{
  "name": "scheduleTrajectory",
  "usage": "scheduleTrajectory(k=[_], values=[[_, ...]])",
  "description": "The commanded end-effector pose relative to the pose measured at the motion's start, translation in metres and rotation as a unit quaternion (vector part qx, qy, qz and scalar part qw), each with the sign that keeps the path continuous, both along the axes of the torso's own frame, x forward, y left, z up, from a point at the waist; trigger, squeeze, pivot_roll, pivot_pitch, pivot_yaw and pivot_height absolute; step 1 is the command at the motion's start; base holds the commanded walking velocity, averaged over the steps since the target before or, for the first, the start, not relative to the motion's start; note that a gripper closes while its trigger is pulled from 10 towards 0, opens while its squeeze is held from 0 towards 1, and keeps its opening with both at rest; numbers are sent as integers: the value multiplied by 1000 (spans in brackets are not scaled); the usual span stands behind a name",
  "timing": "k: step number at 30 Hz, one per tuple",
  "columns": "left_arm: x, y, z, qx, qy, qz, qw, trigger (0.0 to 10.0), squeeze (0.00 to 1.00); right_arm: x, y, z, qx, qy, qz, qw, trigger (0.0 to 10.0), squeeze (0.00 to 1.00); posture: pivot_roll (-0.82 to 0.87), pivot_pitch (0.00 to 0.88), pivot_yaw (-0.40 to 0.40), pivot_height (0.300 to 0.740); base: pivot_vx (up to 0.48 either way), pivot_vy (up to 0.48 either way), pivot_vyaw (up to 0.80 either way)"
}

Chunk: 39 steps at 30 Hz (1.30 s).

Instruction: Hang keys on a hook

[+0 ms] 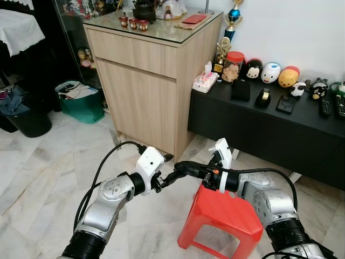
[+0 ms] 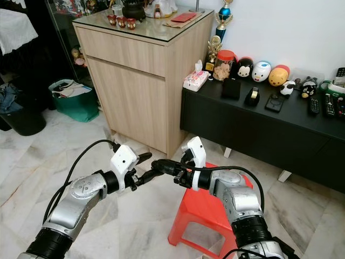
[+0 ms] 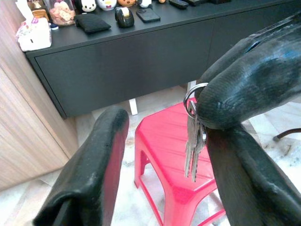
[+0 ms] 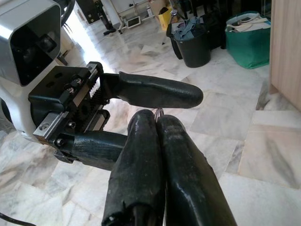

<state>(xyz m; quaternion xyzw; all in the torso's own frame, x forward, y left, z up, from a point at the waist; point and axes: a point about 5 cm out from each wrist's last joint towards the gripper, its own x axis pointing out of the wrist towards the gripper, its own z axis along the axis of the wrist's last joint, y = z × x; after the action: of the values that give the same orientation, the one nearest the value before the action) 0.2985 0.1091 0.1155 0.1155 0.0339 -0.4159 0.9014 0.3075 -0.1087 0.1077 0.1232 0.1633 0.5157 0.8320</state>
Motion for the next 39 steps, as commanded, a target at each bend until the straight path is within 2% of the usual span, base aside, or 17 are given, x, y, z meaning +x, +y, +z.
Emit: scheduleTrajectory(k=[1,3,4,5,6,7,16,23,30,39], values=[[3,2,6,-1,-14,3,1000,4588,0,0,0,4,-1,-8,1,1000,10000,0,-21,0,-25,740,0,0,0],[3,3,7,-4,-17,6,1000,4941,0,0,0,4,-1,-7,0,1000,10000,0,-20,0,-25,740,0,0,0],[3,3,7,-5,-17,6,1000,4706,0,0,0,4,-1,-6,0,1000,10000,0,-20,0,-25,740,0,0,0],[3,3,7,-6,-17,5,1000,3137,0,0,0,3,-1,-6,-1,1000,10000,0,-18,0,-25,740,0,0,0],[3,3,7,-6,-17,4,1000,196,0,0,0,3,-1,-5,-2,1000,10000,0,-18,0,-25,740,0,0,0],[2,3,7,-7,-18,4,1000,0,0,0,0,2,-2,-5,-3,1000,10000,0,-19,0,-25,740,0,0,0],[1,4,9,-17,-20,2,1000,0,0,1,-2,-1,-4,2,-11,1000,10000,0,-17,0,-24,740,0,0,0],[-1,4,10,-21,-19,-4,1000,0,0,5,-11,-12,-12,22,-51,998,10000,0,-15,0,-24,740,0,0,0],[-2,4,9,-23,-16,-6,1000,0,0,3,-12,-18,-14,31,-55,998,10000,0,-13,0,-24,740,0,0,0],[-2,4,9,-22,-14,-11,1000,0,0,9,-12,-14,-6,18,-73,997,10000,0,-13,0,-23,740,0,0,0]])
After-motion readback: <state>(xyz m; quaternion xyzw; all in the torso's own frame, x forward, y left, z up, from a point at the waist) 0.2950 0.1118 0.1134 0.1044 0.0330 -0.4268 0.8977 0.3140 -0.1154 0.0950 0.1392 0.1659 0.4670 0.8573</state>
